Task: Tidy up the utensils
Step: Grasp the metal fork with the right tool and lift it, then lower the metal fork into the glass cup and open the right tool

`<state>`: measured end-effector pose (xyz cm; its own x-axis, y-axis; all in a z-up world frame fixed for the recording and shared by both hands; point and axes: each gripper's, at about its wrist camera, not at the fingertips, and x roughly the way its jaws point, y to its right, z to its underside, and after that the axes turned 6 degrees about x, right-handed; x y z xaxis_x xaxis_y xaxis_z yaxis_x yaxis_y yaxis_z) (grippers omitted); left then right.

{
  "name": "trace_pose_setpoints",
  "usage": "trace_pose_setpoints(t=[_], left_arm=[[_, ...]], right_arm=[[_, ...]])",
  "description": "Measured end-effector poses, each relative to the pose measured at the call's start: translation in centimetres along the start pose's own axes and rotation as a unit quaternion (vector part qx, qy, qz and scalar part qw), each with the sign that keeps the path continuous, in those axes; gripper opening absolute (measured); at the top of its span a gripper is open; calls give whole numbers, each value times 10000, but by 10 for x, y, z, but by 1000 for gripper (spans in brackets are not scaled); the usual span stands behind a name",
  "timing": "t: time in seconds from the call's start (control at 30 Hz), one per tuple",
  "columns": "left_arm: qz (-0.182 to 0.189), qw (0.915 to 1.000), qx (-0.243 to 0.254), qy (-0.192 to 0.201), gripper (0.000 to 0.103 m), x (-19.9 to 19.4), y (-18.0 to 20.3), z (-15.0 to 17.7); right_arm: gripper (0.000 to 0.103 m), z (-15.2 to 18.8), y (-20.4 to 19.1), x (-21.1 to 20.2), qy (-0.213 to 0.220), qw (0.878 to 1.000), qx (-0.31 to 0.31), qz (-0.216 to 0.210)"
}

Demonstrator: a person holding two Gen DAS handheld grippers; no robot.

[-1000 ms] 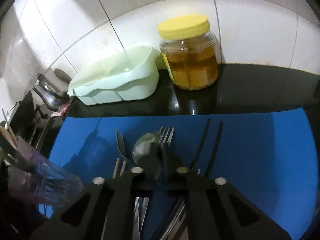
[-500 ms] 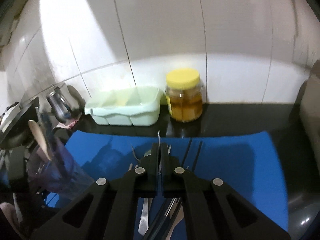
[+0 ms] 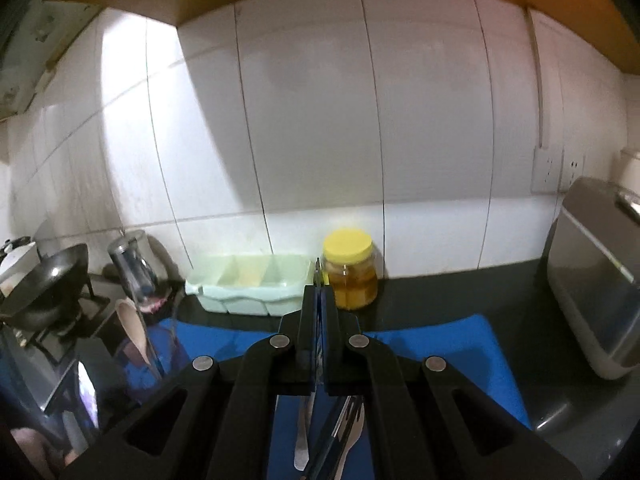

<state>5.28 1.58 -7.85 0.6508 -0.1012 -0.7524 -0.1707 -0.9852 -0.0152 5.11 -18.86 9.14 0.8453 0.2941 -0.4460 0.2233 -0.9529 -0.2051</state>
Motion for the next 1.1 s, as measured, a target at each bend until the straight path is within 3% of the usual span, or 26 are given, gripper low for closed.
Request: trace_pose_setpoints(t=[0.67,0.87,1.1], left_arm=[[-2,10000,1,-2,74,0,0,0],[-2,10000,1,-3,74,-1,0,0],[-4,10000,2,-2,74,0,0,0]], right_arm=[[3,-43,-67,-47,830,9927,-645,-584],[3,-40,-91,-35,803,9897,-874,-795],[3,-22,-112,-9,424,9870,-1221,-952]])
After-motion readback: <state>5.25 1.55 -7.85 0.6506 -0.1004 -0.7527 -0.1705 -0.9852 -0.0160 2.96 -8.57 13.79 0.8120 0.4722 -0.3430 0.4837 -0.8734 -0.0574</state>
